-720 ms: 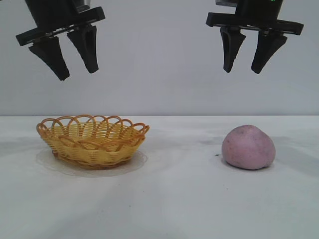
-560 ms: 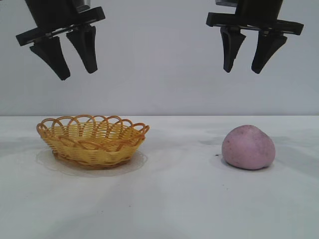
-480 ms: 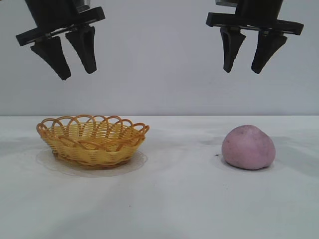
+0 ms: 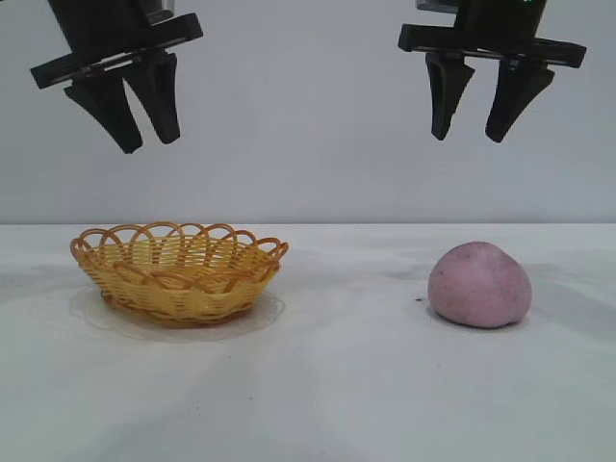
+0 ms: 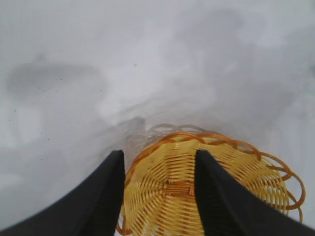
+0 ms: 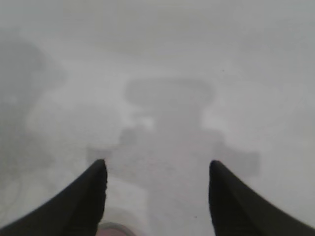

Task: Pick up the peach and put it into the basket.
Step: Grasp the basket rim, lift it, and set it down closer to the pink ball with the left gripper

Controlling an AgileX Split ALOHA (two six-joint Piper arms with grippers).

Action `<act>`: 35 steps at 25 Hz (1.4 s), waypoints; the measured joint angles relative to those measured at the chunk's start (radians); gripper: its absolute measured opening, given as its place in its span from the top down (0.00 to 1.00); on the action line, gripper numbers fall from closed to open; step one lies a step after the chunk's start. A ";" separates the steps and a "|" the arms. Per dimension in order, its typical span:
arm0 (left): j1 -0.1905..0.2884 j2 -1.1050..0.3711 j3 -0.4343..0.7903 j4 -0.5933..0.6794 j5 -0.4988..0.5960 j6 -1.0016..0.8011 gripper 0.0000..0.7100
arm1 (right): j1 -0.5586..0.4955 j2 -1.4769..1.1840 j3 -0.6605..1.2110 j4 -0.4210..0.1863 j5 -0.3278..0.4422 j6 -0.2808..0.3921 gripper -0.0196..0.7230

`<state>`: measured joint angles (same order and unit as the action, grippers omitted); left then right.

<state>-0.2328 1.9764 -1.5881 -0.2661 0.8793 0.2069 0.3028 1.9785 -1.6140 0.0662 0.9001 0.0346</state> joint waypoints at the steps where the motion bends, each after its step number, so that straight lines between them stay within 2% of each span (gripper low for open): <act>1: 0.000 0.000 0.000 0.017 0.000 0.000 0.55 | 0.000 0.000 0.000 0.000 0.000 0.000 0.46; 8: 0.000 0.000 0.000 0.077 0.007 0.122 0.55 | 0.000 0.000 0.000 0.000 0.000 0.000 0.46; 19: 0.000 0.020 0.000 0.087 0.186 0.228 0.55 | 0.000 0.000 0.000 0.000 0.002 0.000 0.46; 23: 0.000 0.069 0.000 0.092 0.210 0.245 0.55 | 0.000 0.000 0.000 0.000 0.003 0.000 0.46; 35: 0.000 0.210 -0.142 0.096 0.264 0.249 0.55 | 0.000 0.000 0.000 0.000 0.020 0.000 0.46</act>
<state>-0.2328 2.1859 -1.7303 -0.1703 1.1434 0.4556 0.3028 1.9785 -1.6140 0.0662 0.9204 0.0346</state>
